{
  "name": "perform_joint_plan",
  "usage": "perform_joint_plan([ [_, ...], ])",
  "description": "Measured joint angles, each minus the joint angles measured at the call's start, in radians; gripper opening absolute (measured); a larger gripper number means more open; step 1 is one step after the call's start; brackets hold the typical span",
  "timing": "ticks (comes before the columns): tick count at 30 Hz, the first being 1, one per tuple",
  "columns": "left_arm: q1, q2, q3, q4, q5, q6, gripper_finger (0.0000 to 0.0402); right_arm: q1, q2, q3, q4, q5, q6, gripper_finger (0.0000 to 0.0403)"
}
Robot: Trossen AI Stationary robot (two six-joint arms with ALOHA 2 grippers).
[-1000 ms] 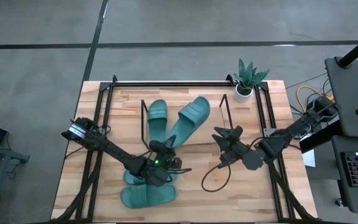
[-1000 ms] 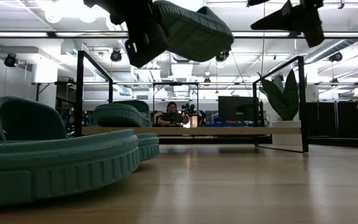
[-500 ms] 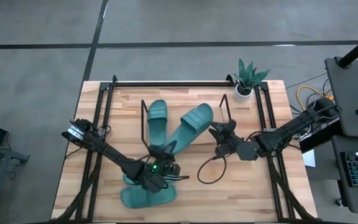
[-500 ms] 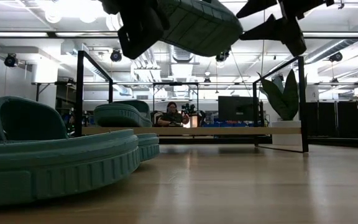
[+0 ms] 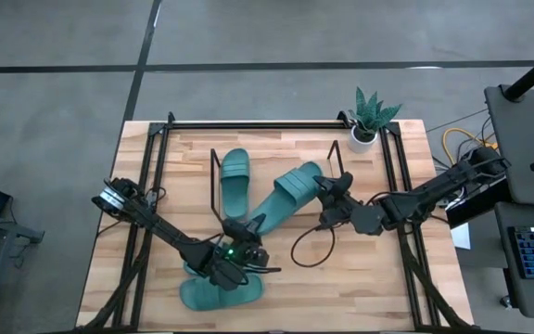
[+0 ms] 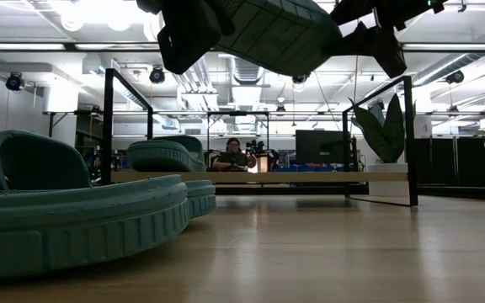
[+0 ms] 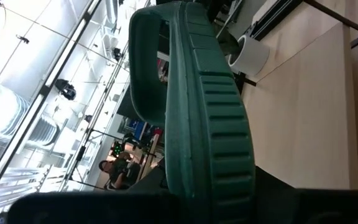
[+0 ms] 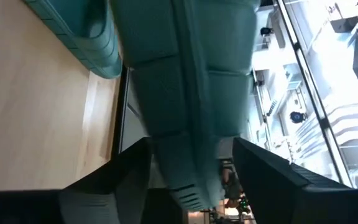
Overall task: Pick and place slides into the shelf
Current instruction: Put the green slipper on the shelf
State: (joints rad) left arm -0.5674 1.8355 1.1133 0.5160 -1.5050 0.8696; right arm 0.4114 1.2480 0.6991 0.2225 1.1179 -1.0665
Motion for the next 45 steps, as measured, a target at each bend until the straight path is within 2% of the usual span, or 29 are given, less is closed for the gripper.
perform_joint_plan([
  [4, 0.0, 0.0, 0.0, 0.0, 0.005, 0.0, 0.0036, 0.0, 0.0, 0.0, 0.0, 0.0, 0.017, 0.0167],
  [10, 0.0, -0.001, 0.0, 0.0, 0.002, 0.002, 0.0036, 0.0, 0.001, -0.001, -0.016, -0.007, -0.006, 0.0049],
  [11, 0.0, -0.001, -0.001, 0.0, 0.002, 0.001, 0.0036, 0.0, 0.001, -0.001, -0.016, -0.008, -0.015, 0.0041],
  [14, -0.001, -0.001, -0.001, 0.0, -0.003, -0.003, 0.004, 0.0, 0.001, -0.001, -0.007, -0.036, -0.009, 0.0041],
  [21, -0.005, -0.011, -0.001, 0.003, 0.006, -0.019, 0.0133, 0.0, 0.0, -0.001, -0.004, -0.046, -0.003, 0.0041],
  [26, -0.017, -0.048, -0.01, 0.002, 0.009, -0.028, 0.0177, -0.002, -0.012, -0.002, -0.003, -0.051, 0.032, 0.0041],
  [30, -0.026, -0.1, -0.029, -0.002, 0.011, -0.024, 0.0191, -0.014, -0.031, -0.011, -0.002, -0.055, 0.043, 0.0041],
  [36, -0.036, -0.249, -0.123, -0.003, 0.017, -0.046, 0.0194, -0.042, -0.067, -0.037, 0.001, -0.053, 0.056, 0.0041],
  [38, -0.048, -0.319, -0.167, -0.002, 0.07, -0.072, 0.0194, -0.052, -0.082, -0.048, -0.001, -0.055, 0.056, 0.0041],
  [40, -0.06, -0.394, -0.216, -0.004, 0.173, -0.115, 0.0194, -0.06, -0.107, -0.061, 0.0, -0.056, 0.056, 0.0041],
  [42, -0.068, -0.48, -0.267, -0.042, 0.326, -0.194, 0.0194, -0.065, -0.129, -0.07, -0.002, -0.088, 0.063, 0.0041],
  [45, -0.068, -0.617, -0.329, -0.156, 0.577, -0.371, 0.0195, -0.067, -0.171, -0.082, -0.001, -0.207, 0.083, 0.0041],
])
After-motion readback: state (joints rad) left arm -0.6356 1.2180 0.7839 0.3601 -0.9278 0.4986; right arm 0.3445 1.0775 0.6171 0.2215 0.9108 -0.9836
